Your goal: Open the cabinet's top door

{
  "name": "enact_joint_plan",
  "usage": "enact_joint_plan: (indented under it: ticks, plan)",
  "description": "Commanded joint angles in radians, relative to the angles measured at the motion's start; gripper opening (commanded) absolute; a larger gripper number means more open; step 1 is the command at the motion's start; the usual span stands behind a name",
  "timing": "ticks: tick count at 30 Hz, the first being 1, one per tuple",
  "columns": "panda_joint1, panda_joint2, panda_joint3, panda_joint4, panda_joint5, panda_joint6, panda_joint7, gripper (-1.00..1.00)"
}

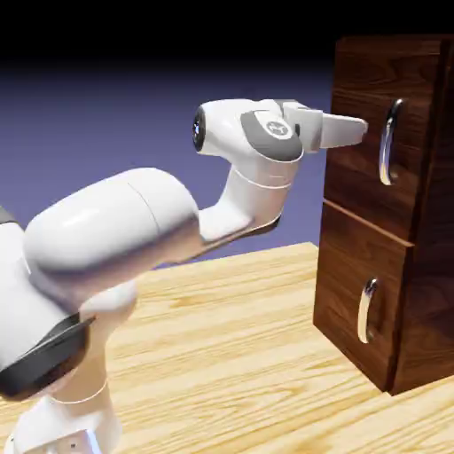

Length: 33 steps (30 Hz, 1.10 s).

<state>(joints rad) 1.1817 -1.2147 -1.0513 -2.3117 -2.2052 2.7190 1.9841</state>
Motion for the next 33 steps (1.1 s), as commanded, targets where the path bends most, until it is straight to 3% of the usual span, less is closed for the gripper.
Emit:
enact_joint_plan:
  ticks: [1, 6, 11, 12, 24, 33]
  plan:
    - [0.023, -0.013, -0.021, 0.01, -0.044, -0.006, 0.025, 0.0]
    - [0.1, -0.055, -0.09, 0.043, -0.189, -0.027, 0.107, 0.0]
    - [0.259, -0.035, -0.159, 0.186, -0.227, -0.035, 0.1, 0.0]
    - [0.259, -0.035, -0.159, 0.186, -0.227, -0.035, 0.1, -1.0]
    - [0.064, 0.015, 0.068, -0.141, -0.219, -0.513, 0.311, -1.0]
    - [0.024, 0.113, 0.275, -0.284, -0.056, -0.905, 0.429, -1.0]
